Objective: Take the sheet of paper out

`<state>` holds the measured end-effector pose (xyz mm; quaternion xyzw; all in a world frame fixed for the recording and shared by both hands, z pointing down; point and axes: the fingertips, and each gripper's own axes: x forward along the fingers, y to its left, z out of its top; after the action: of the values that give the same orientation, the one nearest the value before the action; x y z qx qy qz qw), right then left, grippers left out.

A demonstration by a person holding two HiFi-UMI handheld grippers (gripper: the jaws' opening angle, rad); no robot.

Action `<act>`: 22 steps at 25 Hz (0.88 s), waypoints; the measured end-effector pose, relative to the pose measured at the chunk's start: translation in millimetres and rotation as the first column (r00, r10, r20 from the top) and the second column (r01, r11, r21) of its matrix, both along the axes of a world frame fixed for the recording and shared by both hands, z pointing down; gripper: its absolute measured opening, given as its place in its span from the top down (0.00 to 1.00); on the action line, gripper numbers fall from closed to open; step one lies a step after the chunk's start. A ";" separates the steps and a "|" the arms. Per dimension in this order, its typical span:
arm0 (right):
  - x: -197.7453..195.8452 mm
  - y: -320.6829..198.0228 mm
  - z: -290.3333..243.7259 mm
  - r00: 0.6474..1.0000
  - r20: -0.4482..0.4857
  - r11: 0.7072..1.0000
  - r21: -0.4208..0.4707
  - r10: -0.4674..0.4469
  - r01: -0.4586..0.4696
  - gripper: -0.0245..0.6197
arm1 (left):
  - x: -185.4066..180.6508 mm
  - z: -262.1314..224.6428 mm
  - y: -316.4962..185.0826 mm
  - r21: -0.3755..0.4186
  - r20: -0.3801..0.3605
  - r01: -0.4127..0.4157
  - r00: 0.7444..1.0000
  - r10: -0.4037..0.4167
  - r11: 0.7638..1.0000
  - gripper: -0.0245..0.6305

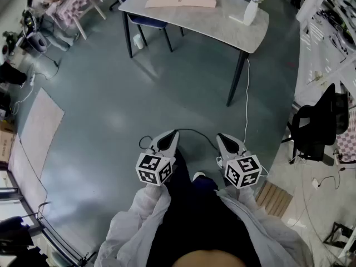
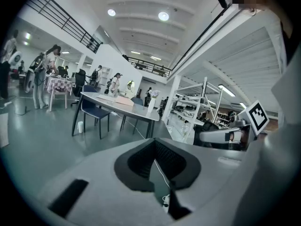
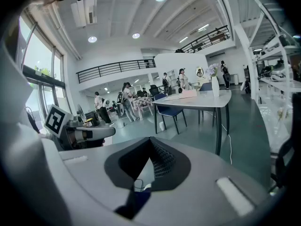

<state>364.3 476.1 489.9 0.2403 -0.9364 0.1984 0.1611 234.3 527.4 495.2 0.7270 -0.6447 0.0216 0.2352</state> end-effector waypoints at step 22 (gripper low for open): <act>45.9 41.7 -37.7 0.993 0.110 0.997 0.069 0.032 -0.040 0.95 | 51.3 -23.1 60.7 0.015 0.058 0.022 0.998 -0.023 1.000 0.96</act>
<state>410.2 517.9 452.1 0.2515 -0.9458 0.1807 0.0976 285.6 588.2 472.1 0.7206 -0.6594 0.0354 0.2113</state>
